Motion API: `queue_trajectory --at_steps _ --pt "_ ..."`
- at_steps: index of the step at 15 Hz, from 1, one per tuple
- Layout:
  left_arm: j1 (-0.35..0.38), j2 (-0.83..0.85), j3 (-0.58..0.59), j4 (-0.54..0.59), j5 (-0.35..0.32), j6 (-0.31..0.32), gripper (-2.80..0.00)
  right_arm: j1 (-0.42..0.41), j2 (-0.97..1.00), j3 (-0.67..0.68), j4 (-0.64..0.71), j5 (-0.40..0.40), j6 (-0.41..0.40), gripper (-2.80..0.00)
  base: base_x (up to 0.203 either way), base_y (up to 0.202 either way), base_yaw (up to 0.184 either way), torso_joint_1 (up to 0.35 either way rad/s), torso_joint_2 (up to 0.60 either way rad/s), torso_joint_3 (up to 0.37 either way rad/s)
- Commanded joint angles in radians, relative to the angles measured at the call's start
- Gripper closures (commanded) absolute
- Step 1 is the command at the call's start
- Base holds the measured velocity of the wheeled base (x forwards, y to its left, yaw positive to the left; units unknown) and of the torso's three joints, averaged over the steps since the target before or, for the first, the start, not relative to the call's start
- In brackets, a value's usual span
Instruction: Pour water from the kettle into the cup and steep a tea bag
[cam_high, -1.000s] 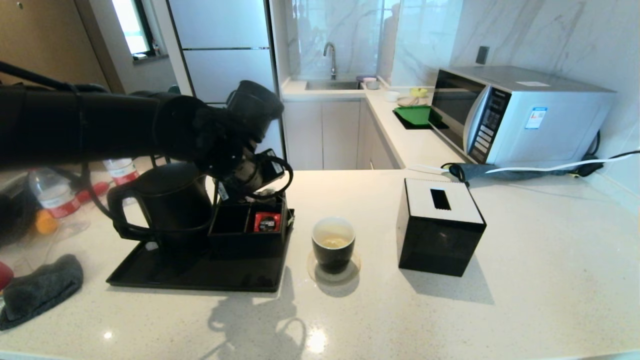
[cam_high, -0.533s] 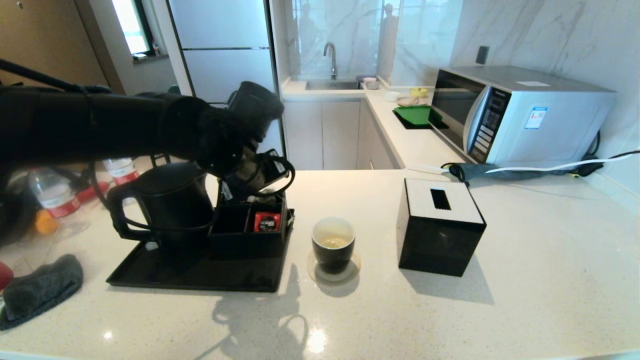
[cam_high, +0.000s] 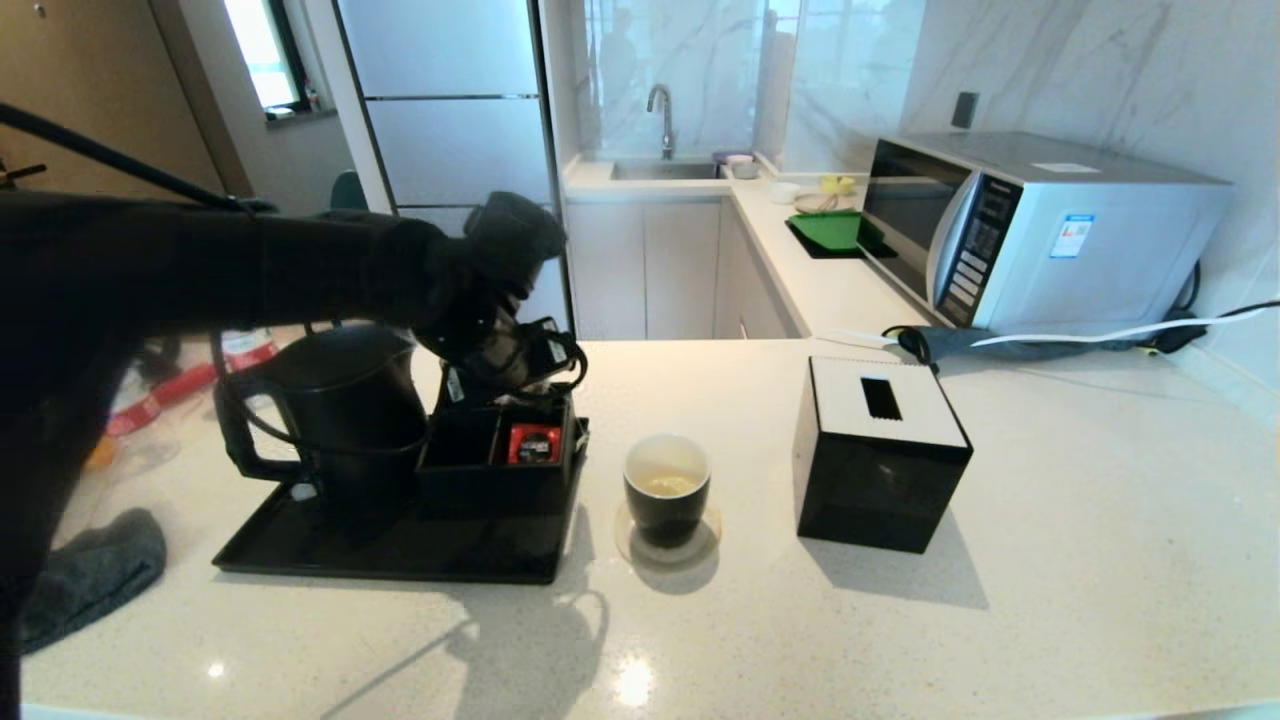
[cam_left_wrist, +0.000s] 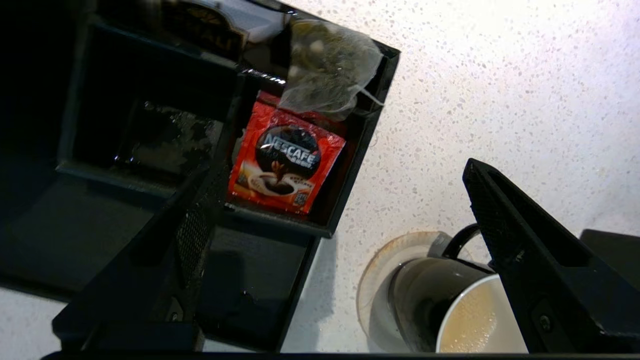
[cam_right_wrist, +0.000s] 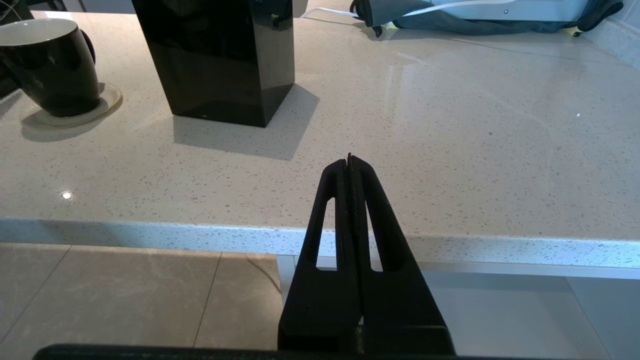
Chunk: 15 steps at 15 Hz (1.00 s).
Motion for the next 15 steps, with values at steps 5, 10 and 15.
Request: queue_trajectory --at_steps 5,10,15 --pt "0.017 0.103 -0.067 0.0 0.001 0.112 -2.8 0.0 0.001 0.0 0.0 0.0 0.0 0.0 0.0 0.0 0.0 0.0 0.0 0.0" --pt "0.038 0.126 -0.092 -0.001 0.001 0.153 -2.8 0.0 0.001 0.0 0.0 0.0 0.0 0.0 0.0 0.0 0.0 0.0 0.0 0.0" --pt "0.056 0.149 -0.105 -0.007 0.002 0.188 -2.8 0.0 0.001 0.0 0.0 0.0 0.0 0.0 0.0 0.0 0.0 0.0 0.0 0.0"
